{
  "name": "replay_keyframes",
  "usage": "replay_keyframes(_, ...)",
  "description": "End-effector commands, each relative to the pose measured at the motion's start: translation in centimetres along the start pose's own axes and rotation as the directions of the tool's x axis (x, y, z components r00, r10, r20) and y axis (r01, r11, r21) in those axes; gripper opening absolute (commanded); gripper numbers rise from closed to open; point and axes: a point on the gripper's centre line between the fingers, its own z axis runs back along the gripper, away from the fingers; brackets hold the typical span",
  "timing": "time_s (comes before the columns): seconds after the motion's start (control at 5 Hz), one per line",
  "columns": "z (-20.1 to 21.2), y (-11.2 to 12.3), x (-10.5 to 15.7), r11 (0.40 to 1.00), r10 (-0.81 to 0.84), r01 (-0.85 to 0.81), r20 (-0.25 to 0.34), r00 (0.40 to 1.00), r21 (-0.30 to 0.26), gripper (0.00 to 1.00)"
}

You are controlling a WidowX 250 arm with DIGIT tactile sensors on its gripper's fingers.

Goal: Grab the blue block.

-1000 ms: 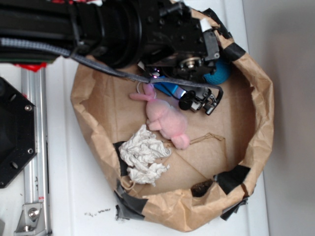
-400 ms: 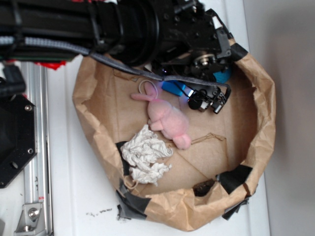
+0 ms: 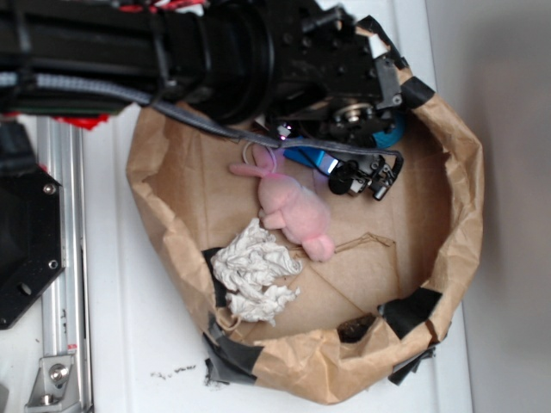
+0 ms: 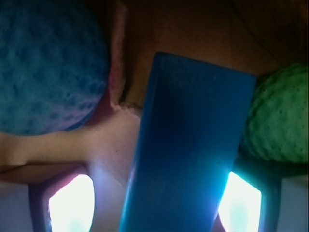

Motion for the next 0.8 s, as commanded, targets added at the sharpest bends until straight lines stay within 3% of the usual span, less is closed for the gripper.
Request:
replay_keyframes(0.0, -0.9, -0.4, -1.5, 0.998, -0.058, 0.058, 0.003, 0.998, 0.000, 0.00)
replay_keyframes(0.2, -0.6, 0.4, -1.9, 0.997, -0.072, 0.072, 0.014, 0.997, 0.011, 0.00)
replay_keyframes(0.6, 3.0, 1.6, -2.2, 0.992, -0.127, 0.128, 0.100, 0.987, -0.005, 0.00)
